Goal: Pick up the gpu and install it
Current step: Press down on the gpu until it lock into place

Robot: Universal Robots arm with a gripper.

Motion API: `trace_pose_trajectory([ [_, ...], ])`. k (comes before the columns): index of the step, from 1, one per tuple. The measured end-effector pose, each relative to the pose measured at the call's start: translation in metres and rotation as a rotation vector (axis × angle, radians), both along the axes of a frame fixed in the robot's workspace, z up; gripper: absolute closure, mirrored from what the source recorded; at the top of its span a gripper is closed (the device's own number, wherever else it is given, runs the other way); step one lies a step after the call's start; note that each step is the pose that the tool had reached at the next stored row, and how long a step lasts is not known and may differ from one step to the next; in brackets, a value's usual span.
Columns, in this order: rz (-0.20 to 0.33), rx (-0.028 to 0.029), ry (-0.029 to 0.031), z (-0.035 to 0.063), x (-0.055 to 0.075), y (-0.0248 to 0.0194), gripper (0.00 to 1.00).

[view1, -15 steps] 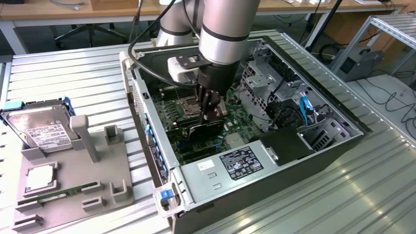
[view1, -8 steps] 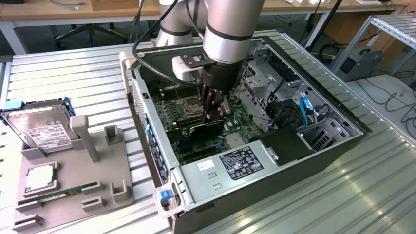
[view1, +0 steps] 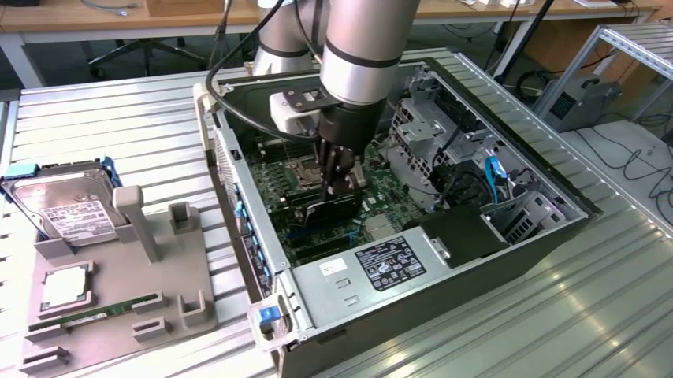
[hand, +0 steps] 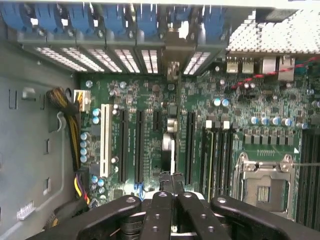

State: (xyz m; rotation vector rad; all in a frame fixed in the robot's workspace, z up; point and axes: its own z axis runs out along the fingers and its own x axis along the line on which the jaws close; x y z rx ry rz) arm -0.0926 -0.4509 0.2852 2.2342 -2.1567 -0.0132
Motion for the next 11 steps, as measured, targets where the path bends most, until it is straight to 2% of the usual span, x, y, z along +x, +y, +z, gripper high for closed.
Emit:
trace_pose_trajectory([
  [5,0.000,0.0003,-0.0002,-0.0035,-0.016,0.0009,0.89],
  [11,0.000,0.0000,-0.0001,-0.0078,-0.022,0.0062,0.89],
])
